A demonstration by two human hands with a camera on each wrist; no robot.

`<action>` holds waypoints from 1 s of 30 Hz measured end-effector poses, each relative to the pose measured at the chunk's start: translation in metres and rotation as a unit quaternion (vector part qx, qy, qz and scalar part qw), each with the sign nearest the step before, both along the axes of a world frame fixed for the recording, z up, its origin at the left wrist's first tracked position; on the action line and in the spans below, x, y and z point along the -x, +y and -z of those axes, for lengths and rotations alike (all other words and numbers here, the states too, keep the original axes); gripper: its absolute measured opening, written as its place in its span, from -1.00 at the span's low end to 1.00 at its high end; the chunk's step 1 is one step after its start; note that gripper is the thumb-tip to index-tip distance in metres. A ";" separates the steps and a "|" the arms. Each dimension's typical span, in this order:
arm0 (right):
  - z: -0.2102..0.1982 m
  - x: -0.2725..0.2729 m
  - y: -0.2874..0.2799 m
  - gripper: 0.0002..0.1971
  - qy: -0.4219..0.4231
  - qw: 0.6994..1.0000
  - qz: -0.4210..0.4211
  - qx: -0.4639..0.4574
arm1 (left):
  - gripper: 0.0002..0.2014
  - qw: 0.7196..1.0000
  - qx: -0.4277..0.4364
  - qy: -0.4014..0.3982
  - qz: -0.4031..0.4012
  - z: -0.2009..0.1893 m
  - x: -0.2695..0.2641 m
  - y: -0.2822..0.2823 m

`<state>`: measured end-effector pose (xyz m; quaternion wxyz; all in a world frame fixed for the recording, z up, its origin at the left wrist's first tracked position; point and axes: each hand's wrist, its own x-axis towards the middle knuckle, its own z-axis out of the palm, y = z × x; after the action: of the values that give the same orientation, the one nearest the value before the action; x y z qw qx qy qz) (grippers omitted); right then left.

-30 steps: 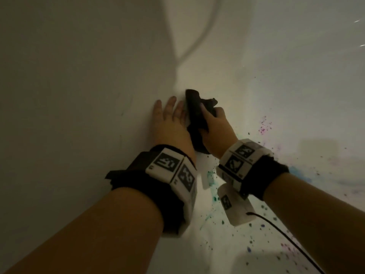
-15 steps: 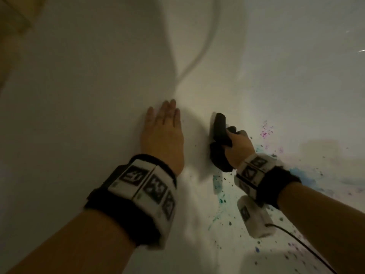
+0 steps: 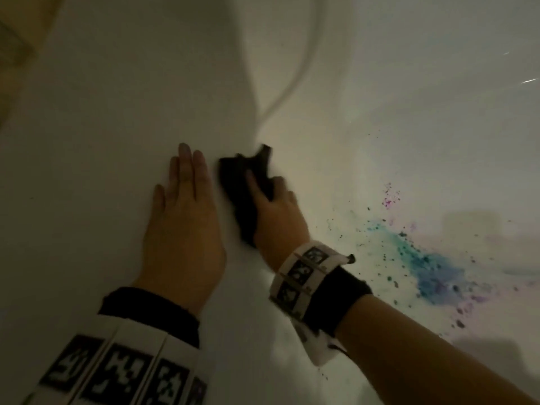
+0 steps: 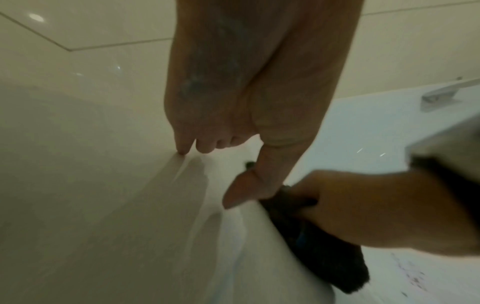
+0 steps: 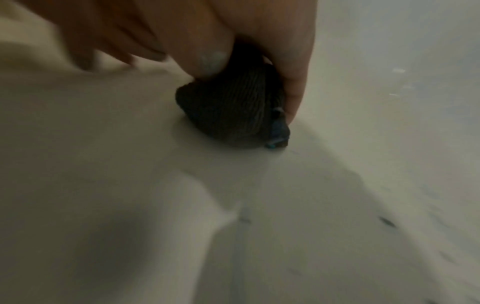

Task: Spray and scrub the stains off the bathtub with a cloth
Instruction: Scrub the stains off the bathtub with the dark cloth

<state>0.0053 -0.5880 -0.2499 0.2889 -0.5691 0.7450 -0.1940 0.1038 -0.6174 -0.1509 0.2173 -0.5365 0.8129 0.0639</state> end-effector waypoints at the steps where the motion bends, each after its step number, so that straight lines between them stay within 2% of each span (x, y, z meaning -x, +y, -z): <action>1: 0.009 0.014 0.001 -0.23 -0.006 0.999 0.031 -0.035 | -0.08 0.999 -0.005 -0.035 0.016 0.003 0.005 0.001; 5: 0.040 0.040 0.005 -0.22 0.001 0.995 0.063 -0.079 | -0.11 0.984 -0.031 -0.154 0.087 0.018 0.024 -0.002; 8: 0.055 0.061 0.011 -0.27 -0.040 0.980 0.128 -0.146 | -0.06 0.977 -0.043 -0.175 0.115 0.027 0.034 -0.002; 11: 0.078 0.081 0.027 -0.37 -0.017 0.970 0.113 -0.213 | -0.05 0.963 -0.069 -0.195 0.171 0.038 0.043 0.003; 13: 0.082 0.094 0.045 -0.32 -0.007 0.980 0.095 -0.176 | -0.07 0.953 -0.088 -0.213 0.197 0.046 0.048 0.007; 14: 0.079 0.096 0.053 -0.35 0.005 0.984 0.111 -0.139 | -0.10 0.949 -0.091 -0.224 0.202 0.048 0.050 0.008; 16: 0.072 0.089 0.057 -0.57 -0.013 0.986 0.145 -0.085 | -0.22 0.946 -0.089 -0.237 0.201 0.052 0.053 0.008; 17: 0.069 0.081 0.056 -0.60 -0.048 0.985 0.154 -0.066 | -0.26 0.946 -0.089 -0.240 0.198 0.054 0.056 0.008; 18: 0.068 0.071 0.054 -0.56 -0.059 0.988 0.133 -0.060 | -0.29 0.946 -0.093 -0.240 0.194 0.055 0.058 0.009; 19: 0.067 0.060 0.052 -0.50 -0.036 0.993 0.101 -0.049 | -0.30 0.946 -0.097 -0.243 0.190 0.056 0.061 0.010; 21: 0.074 0.047 0.047 -0.40 -0.014 0.995 0.093 -0.028 | -0.29 0.945 -0.099 -0.253 0.181 0.056 0.067 0.012; 23: 0.082 0.050 0.042 -0.36 -0.013 0.993 0.113 -0.030 | -0.28 0.944 -0.101 -0.258 0.177 0.058 0.071 0.013; 26: 0.098 0.080 0.037 -0.38 -0.041 0.977 0.168 -0.126 | -0.27 0.941 -0.104 -0.265 0.181 0.062 0.073 0.012; 28: 0.118 0.103 0.041 -0.53 -0.077 0.962 0.180 -0.191 | -0.28 0.940 -0.099 -0.270 0.187 0.064 0.072 0.012; 30: 0.127 0.119 0.059 -0.81 -0.109 0.953 0.161 -0.231 | -0.28 0.940 -0.100 -0.267 0.188 0.063 0.072 0.011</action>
<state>-0.1134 -0.5290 -0.3768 0.4569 -0.3342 0.8154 -0.1211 0.0320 -0.6060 -0.2139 0.4871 -0.3466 0.8005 -0.0432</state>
